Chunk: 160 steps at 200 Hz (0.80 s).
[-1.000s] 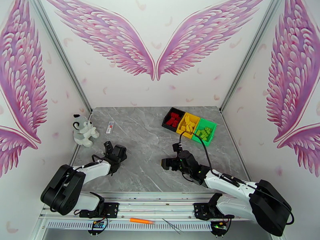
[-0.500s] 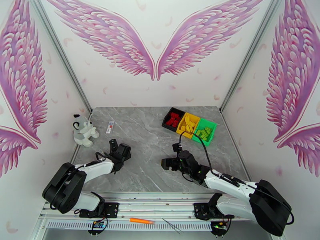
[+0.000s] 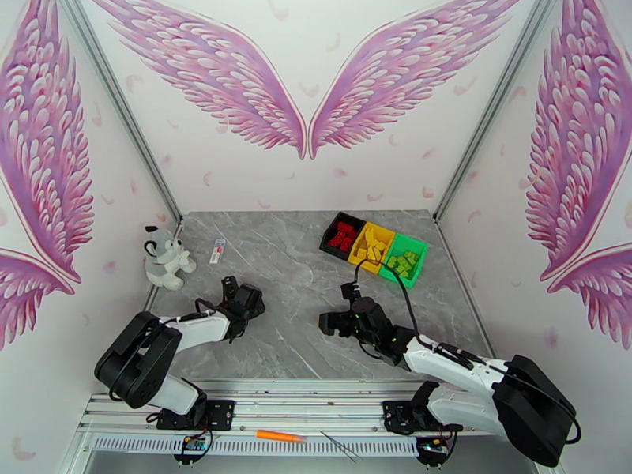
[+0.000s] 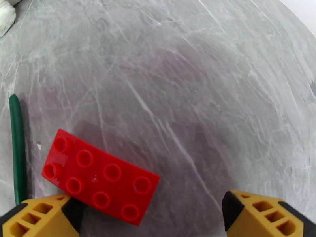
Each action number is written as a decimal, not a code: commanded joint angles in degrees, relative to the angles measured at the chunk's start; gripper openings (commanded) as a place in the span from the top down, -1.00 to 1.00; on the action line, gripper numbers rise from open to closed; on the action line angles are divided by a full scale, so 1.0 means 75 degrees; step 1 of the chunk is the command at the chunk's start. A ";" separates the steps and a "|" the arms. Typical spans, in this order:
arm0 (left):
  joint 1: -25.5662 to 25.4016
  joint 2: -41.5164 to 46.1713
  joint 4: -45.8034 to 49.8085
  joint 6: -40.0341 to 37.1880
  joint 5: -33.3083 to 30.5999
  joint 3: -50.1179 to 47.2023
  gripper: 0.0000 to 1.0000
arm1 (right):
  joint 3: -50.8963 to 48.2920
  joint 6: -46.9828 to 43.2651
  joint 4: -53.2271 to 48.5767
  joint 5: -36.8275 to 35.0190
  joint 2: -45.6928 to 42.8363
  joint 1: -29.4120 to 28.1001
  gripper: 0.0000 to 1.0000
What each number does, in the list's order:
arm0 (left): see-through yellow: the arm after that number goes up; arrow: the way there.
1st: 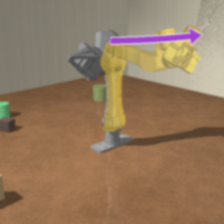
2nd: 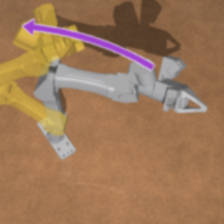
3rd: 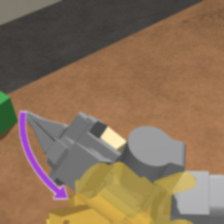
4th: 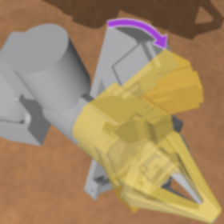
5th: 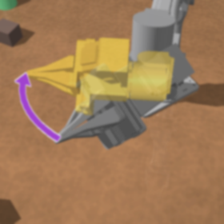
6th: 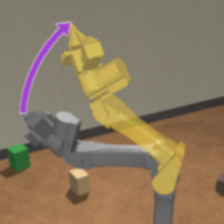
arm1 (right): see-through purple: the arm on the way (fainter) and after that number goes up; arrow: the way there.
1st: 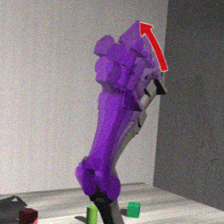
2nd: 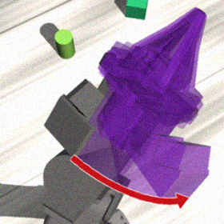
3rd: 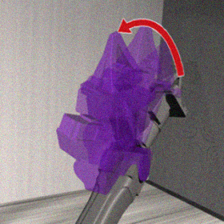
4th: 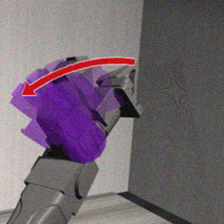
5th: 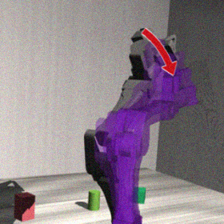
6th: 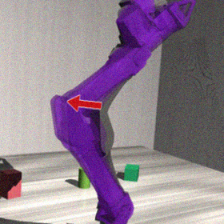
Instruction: Sort the legos into containers by color
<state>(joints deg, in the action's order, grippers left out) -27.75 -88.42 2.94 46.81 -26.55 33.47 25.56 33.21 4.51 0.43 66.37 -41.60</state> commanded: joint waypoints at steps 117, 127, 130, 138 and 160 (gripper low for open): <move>0.0297 -0.2095 0.0008 -0.1023 0.0660 0.1814 -0.02 | -0.0101 0.0037 -0.0187 -0.0617 -0.0477 -0.0045 -0.92; 0.0222 -0.2097 0.0015 -0.1082 0.0681 0.1872 0.12 | -0.0051 0.0017 -0.0260 -0.0673 -0.0470 -0.0021 -0.92; 0.0184 -0.2087 0.0018 -0.1103 0.0680 0.1891 0.16 | -0.0046 0.0009 -0.0281 -0.0701 -0.0470 -0.0013 -0.92; 0.0091 -0.2057 0.0012 -0.1172 0.0717 0.1953 0.25 | -0.0025 0.0012 -0.0375 -0.0804 -0.0470 0.0018 -0.92; -0.0166 -0.2015 -0.0138 -0.1438 0.1147 0.2271 0.50 | 0.0014 0.0122 -0.0739 -0.1165 -0.0516 0.0280 -0.95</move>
<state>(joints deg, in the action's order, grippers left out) -25.96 -101.91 3.09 38.48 -27.03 47.44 25.36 33.21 2.83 -4.32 62.63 -41.25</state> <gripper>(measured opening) 0.361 0.963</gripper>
